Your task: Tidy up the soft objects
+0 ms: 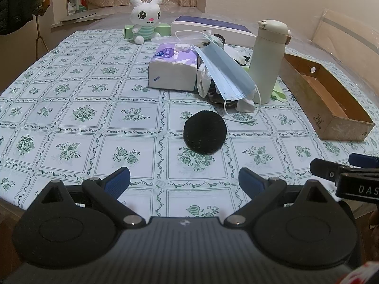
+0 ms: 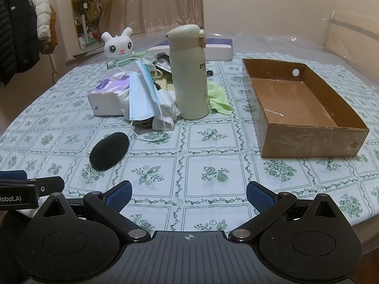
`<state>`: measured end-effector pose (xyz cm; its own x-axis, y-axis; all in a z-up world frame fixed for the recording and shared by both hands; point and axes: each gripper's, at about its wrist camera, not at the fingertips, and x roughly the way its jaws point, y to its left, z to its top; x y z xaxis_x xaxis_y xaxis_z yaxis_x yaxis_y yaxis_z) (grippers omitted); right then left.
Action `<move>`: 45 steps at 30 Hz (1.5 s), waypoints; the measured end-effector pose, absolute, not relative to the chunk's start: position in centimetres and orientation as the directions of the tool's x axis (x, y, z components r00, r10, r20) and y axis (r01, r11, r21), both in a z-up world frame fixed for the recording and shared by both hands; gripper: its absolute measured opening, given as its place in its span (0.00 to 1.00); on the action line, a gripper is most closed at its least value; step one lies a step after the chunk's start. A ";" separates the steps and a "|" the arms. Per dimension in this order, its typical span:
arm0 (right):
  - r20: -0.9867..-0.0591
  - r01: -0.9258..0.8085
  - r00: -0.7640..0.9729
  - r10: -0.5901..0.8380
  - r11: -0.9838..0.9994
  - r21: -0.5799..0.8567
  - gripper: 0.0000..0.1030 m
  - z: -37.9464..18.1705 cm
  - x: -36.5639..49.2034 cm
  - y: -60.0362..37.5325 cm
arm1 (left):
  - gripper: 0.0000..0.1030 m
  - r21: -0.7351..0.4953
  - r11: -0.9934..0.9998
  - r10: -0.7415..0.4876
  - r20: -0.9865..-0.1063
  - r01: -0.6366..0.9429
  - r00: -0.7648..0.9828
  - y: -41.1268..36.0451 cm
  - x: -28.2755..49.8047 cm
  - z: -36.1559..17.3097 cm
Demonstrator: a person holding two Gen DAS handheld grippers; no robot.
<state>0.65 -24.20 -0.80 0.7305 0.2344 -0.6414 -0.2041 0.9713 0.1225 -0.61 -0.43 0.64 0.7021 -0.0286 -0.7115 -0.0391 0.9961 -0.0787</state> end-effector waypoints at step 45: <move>-0.611 -0.196 0.755 0.239 0.971 0.139 0.99 -2.1 6.3 -24.0 | 0.88 0.008 0.978 -0.145 -0.692 0.208 0.708 -2.0 8.7 -3.6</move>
<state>6.27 -23.97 -2.09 0.7549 0.2394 -0.6106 -0.1956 0.9708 0.1387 8.70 -1.97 -3.61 0.7077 -0.1449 -0.6915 0.2077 0.9782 0.0076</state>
